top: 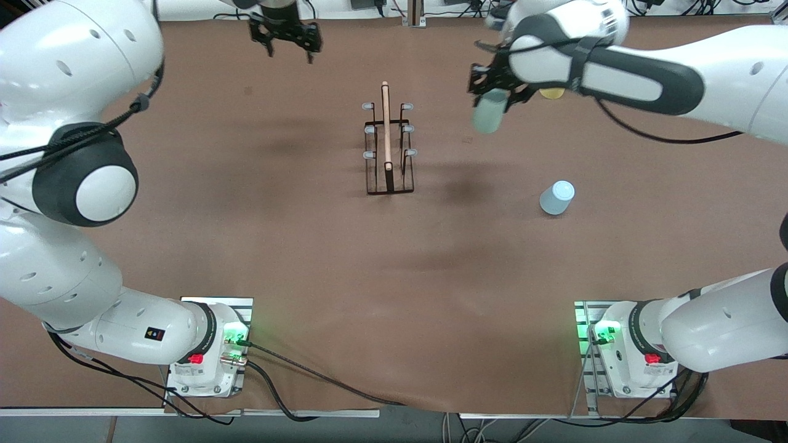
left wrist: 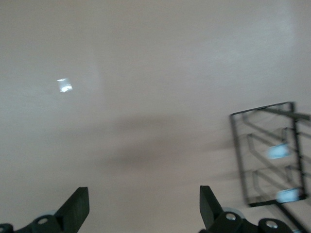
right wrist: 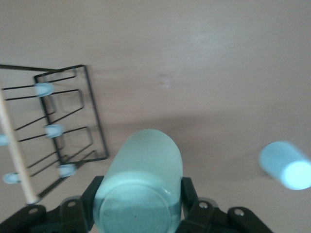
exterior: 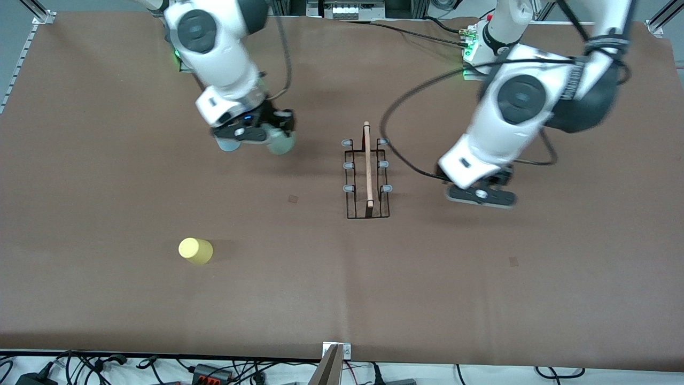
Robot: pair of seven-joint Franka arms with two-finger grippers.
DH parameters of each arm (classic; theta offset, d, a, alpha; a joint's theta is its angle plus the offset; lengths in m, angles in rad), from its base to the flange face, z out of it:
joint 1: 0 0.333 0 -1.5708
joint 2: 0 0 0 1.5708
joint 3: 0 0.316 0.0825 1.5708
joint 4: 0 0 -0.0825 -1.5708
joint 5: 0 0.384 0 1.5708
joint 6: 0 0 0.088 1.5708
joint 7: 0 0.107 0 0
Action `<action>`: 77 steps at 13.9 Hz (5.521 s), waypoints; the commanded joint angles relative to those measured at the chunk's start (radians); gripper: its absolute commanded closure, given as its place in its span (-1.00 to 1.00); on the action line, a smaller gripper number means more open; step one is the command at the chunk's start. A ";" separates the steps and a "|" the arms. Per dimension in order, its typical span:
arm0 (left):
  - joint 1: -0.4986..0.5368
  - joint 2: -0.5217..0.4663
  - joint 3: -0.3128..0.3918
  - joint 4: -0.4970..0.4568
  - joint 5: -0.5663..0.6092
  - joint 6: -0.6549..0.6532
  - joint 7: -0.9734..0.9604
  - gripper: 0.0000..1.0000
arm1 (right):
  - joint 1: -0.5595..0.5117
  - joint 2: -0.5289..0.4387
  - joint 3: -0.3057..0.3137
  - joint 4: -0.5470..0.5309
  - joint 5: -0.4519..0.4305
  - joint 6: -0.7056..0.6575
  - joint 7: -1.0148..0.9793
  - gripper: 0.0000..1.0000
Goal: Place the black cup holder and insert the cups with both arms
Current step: 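Lower the teal cup onto a holder peg and open the right gripper, then move the right gripper to the yellow cup and grasp it, then carry the yellow cup to the holder and lower it onto a peg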
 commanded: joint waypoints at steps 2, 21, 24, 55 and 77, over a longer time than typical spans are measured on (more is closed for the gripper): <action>0.133 -0.022 -0.011 0.018 0.007 -0.053 0.126 -1.00 | 0.128 0.149 -0.009 0.185 -0.057 -0.003 0.245 0.86; 0.282 -0.059 -0.005 0.171 -0.042 -0.169 0.126 -1.00 | 0.249 0.326 -0.009 0.190 -0.188 0.152 0.309 0.36; 0.282 -0.058 -0.003 0.171 -0.065 -0.171 0.126 -1.00 | 0.245 0.335 -0.009 0.191 -0.188 0.168 0.308 -1.00; 0.319 -0.059 -0.011 0.162 -0.132 -0.209 0.127 -1.00 | -0.338 0.541 -0.219 0.197 -0.174 0.505 -0.781 -1.00; 0.320 -0.229 -0.009 0.015 -0.151 -0.249 0.161 -1.00 | -0.090 0.282 -0.208 0.268 -0.142 0.058 -0.520 0.83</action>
